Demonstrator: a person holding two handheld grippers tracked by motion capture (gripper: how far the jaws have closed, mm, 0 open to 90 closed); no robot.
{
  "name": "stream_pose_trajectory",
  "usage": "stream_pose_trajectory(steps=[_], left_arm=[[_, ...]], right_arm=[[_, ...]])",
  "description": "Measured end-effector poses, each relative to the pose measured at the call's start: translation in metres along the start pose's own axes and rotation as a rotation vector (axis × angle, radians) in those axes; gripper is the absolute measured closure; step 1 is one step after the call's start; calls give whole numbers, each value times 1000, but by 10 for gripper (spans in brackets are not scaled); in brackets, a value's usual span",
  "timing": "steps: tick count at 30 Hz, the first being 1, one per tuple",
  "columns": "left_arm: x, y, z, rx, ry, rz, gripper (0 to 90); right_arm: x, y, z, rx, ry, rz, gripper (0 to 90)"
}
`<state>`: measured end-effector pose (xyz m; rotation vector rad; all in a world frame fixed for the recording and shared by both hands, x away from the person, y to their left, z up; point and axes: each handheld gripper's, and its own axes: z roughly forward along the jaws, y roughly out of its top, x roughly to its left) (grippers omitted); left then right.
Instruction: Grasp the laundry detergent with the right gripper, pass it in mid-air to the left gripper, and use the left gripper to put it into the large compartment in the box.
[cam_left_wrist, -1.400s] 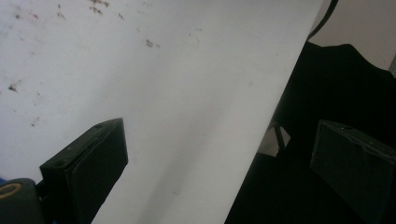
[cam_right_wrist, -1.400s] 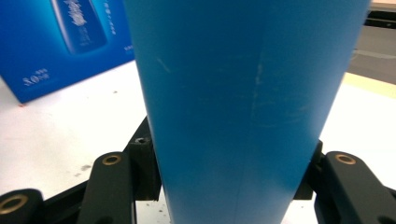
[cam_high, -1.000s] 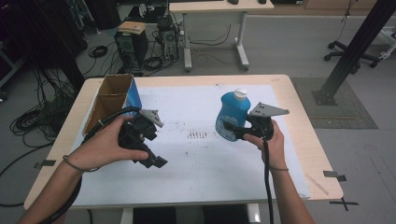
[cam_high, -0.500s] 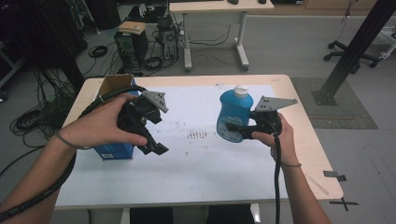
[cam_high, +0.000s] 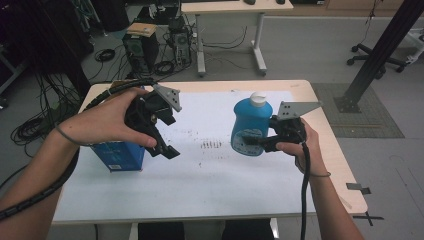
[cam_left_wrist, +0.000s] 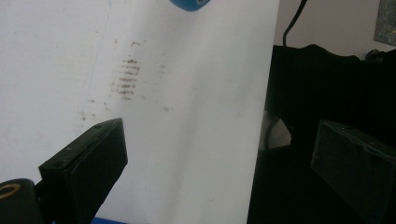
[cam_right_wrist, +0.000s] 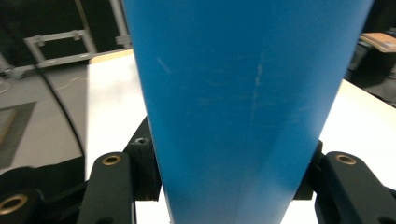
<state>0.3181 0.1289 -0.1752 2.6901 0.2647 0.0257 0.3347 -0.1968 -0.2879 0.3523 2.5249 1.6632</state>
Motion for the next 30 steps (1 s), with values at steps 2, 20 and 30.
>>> stream_pose_trajectory(steps=[2,20,30], left_arm=[[0,0,0,0,0,0,38],[-2,20,-12,33,-7,52,41],[-4,30,-5,41,-19,74,39]], right_arm=[[0,0,0,0,0,0,442],[11,25,28,36,141,-105,441],[15,34,41,47,177,-128,441]])
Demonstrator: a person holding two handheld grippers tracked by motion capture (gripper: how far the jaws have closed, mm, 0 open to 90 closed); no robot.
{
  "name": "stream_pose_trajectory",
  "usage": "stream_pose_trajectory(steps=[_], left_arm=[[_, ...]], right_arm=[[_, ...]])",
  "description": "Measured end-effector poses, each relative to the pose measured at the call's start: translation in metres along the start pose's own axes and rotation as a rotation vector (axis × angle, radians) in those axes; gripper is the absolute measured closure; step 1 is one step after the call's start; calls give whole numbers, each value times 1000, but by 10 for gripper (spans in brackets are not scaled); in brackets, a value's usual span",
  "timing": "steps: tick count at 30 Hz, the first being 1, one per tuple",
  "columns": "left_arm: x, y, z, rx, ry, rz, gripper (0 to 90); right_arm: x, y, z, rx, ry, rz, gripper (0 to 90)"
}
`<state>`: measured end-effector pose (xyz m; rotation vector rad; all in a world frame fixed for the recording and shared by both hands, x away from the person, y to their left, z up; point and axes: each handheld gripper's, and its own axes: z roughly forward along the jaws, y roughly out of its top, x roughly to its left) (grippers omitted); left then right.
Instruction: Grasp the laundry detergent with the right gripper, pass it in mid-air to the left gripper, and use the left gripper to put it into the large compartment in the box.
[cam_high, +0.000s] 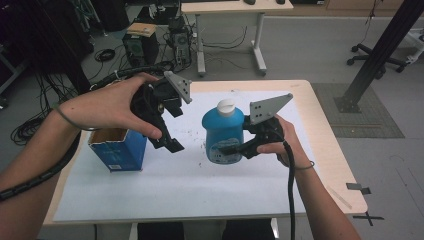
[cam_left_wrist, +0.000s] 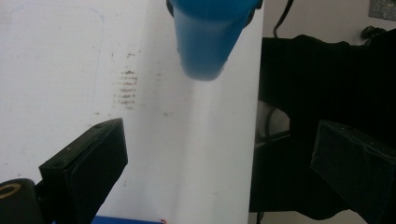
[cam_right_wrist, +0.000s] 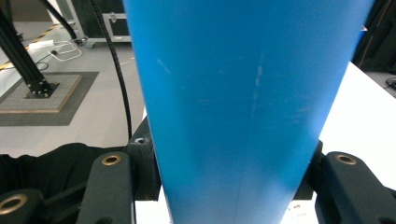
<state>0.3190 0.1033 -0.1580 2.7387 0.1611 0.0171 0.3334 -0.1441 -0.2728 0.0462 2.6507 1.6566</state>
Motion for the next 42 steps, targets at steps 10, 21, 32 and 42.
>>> stream_pose_trajectory(steps=[10,21,32,42], left_arm=[[-1,13,4,-6,-15,17,39],[-3,20,8,-12,-17,27,39],[-2,27,11,-8,-2,30,41],[-2,30,13,-14,3,29,42]], right_arm=[[1,8,23,16,54,-13,441],[2,15,41,20,90,-17,441],[3,17,48,22,108,-9,441],[5,17,46,17,109,-13,441]])
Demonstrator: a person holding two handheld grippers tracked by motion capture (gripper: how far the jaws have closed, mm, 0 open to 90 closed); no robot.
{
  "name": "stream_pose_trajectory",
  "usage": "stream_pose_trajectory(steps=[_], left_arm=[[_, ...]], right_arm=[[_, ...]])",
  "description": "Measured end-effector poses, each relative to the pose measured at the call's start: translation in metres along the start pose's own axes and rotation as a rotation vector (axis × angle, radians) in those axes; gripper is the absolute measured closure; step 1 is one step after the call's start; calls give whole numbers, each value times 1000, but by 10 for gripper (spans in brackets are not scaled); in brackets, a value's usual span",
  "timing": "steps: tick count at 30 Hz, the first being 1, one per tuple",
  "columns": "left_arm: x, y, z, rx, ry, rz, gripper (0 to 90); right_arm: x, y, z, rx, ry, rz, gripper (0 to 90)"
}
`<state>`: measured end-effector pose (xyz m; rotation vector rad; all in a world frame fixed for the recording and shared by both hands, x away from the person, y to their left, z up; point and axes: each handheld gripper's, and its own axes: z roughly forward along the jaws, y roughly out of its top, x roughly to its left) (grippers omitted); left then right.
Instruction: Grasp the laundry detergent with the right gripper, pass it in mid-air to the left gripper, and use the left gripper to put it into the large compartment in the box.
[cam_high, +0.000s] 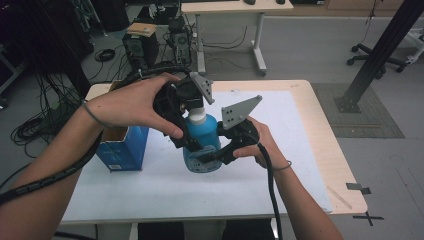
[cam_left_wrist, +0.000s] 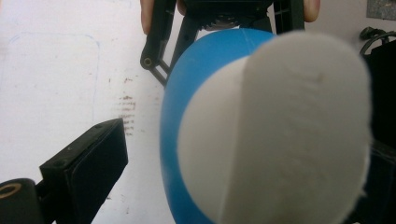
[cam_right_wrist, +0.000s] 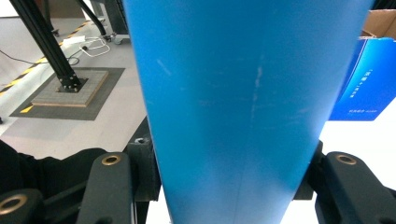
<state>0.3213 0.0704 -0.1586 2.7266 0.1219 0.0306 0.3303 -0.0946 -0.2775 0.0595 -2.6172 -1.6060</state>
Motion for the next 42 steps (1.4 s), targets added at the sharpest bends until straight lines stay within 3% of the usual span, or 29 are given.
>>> stream_pose_trajectory(steps=[11,12,25,42], left_arm=[[1,3,1,11,-8,-16,92],[1,3,1,11,-8,-16,142],[0,5,1,20,-13,-21,227],[1,4,-1,16,-13,-24,297]], right_arm=[[0,0,-1,4,2,-2,440],[0,0,-1,4,2,-2,440],[0,1,1,9,5,-5,440],[-2,3,0,11,3,-5,440]])
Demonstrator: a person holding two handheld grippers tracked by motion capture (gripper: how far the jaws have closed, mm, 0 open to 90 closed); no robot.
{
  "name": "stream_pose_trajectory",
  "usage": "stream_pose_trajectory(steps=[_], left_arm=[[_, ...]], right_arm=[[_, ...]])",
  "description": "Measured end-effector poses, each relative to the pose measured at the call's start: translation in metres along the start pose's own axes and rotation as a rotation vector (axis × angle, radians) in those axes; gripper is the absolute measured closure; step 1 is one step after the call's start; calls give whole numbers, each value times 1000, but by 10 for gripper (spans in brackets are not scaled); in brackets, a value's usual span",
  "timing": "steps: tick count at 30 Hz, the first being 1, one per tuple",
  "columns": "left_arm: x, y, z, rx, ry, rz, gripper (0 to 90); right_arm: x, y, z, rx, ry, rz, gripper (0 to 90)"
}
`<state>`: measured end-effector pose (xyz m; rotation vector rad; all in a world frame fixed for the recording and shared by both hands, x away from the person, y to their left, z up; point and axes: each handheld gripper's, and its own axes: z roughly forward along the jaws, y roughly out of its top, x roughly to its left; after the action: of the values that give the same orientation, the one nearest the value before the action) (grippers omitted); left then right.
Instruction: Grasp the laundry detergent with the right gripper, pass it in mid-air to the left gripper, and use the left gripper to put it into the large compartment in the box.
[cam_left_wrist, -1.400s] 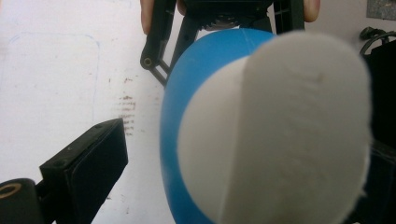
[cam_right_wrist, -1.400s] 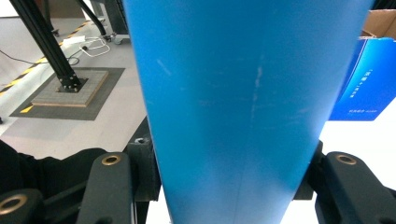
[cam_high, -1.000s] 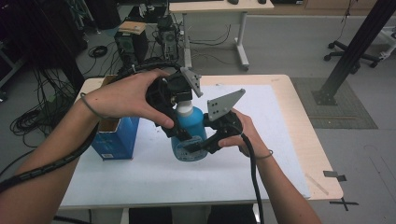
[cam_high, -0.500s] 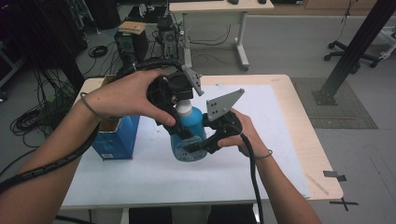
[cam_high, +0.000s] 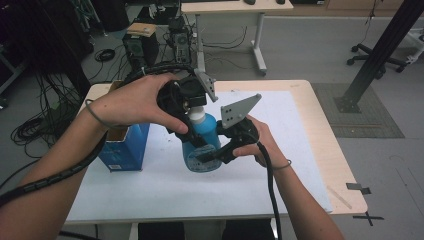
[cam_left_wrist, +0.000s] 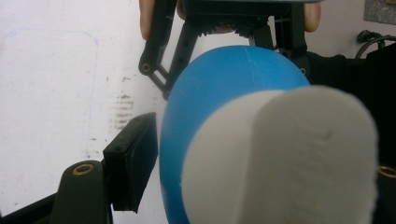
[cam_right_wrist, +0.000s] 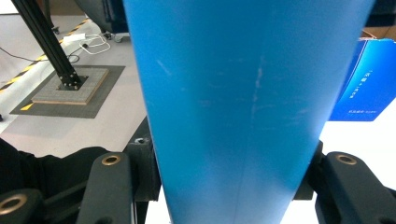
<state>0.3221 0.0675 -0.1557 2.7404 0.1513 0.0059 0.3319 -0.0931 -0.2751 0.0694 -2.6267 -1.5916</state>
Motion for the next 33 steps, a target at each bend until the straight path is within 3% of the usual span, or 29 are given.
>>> stream_pose_trajectory(steps=[4,8,24,33], left_arm=[[0,0,-1,-6,-3,-1,304],[0,0,-2,-13,-6,1,369],[0,1,-2,-19,-1,-14,375],[-2,3,-1,3,8,-18,376]], right_arm=[[-1,0,1,3,-1,2,440],[-1,0,1,-4,0,4,441],[-3,-1,-1,-4,4,8,442],[-3,0,-1,1,0,2,441]])
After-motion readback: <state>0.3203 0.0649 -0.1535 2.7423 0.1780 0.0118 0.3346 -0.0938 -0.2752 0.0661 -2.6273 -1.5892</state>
